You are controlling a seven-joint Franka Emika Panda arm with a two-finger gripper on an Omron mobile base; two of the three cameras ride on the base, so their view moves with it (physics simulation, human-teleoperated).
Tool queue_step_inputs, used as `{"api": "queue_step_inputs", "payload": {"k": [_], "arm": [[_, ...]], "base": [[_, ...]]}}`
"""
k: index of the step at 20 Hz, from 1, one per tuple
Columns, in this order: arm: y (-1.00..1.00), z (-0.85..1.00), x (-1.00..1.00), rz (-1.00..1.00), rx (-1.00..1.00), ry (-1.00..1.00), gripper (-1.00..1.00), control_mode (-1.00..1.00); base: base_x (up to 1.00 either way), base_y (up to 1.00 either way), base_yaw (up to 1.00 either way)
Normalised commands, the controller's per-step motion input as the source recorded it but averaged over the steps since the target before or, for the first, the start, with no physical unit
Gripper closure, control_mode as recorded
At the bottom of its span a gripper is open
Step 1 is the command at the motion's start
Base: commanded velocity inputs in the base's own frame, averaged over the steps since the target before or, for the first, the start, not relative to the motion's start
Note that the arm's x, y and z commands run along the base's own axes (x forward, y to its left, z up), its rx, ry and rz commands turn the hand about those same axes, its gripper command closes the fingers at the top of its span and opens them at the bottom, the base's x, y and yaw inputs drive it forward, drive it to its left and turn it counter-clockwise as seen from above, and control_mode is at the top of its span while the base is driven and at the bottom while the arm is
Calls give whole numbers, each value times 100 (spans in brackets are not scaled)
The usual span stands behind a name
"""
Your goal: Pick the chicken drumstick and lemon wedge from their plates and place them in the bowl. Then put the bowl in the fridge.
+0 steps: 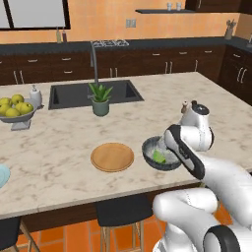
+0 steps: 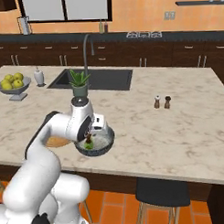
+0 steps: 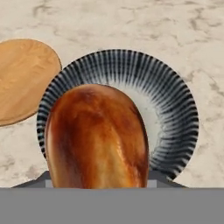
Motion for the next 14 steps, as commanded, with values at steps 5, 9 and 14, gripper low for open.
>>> {"api": "queue_step_inputs", "payload": {"k": [5,9,14], "arm": [[0,-50,82,0,0,13,100,-100],[-1,-50,21,0,0,9,100,-100],[0,-48,0,0,0,3,100,-100]], "base": [[0,0,0],[0,0,0],[0,0,0]]}}
